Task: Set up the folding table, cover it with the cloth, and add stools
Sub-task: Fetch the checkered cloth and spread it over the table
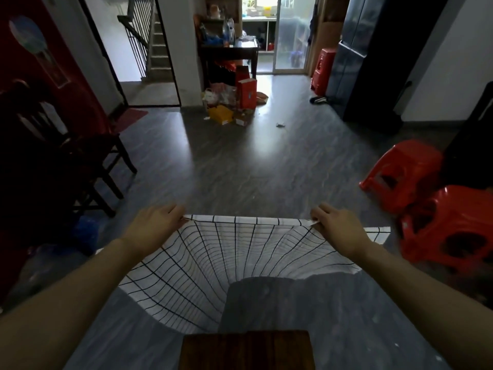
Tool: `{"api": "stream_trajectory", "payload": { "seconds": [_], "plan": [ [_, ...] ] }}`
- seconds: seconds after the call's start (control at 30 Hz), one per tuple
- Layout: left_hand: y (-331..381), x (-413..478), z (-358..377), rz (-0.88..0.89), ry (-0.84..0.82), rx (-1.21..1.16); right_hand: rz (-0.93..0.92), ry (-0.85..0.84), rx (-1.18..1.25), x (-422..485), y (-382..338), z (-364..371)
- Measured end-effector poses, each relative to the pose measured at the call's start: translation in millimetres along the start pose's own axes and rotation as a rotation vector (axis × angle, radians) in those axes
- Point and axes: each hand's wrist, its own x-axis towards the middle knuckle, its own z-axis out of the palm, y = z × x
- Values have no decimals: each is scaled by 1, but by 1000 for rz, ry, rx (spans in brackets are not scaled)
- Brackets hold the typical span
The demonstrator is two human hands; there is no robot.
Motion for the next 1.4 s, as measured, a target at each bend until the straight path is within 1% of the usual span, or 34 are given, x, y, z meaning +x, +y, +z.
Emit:
{"api": "stream_trajectory", "payload": {
  "seconds": [0.13,0.27,0.33,0.4,0.43,0.53,0.67,0.77,0.87,0.97,1.07,1.1,1.17,1.33,1.4],
  "plan": [
    [14,-30,5,28,-47,-43,-35,-17,18,-30,-8,6],
    [28,-63,6,42,-133,-72,-41,-44,20,-63,-26,8],
    [31,-78,6,60,-182,-70,-17,-60,15,-82,-36,8],
    [38,-94,9,44,-283,-54,5,-82,24,-101,-47,9],
    [42,-103,12,37,-303,-55,22,-100,30,-109,-53,9],
    [58,-131,20,-33,-389,15,99,-180,-12,-135,-74,10],
    [79,-180,26,-108,-367,-7,185,-259,-41,-174,-109,10],
    [95,-221,21,-46,-300,-19,211,-302,-41,-210,-130,12],
    [107,-258,21,-28,-291,-68,221,-324,-48,-248,-148,18],
    [124,-294,26,-9,-228,-129,228,-318,-35,-284,-166,26],
    [141,-328,31,-31,-271,-163,270,-334,0,-322,-188,35],
    [146,-338,32,-28,-263,-182,277,-343,-1,-334,-194,37],
    [156,-359,33,-15,-234,-193,282,-328,17,-358,-204,40],
    [180,-401,40,-25,-182,-237,228,-196,129,-406,-217,43],
    [188,-415,44,-16,-164,-246,231,-198,155,-421,-220,46]
  ]
}}
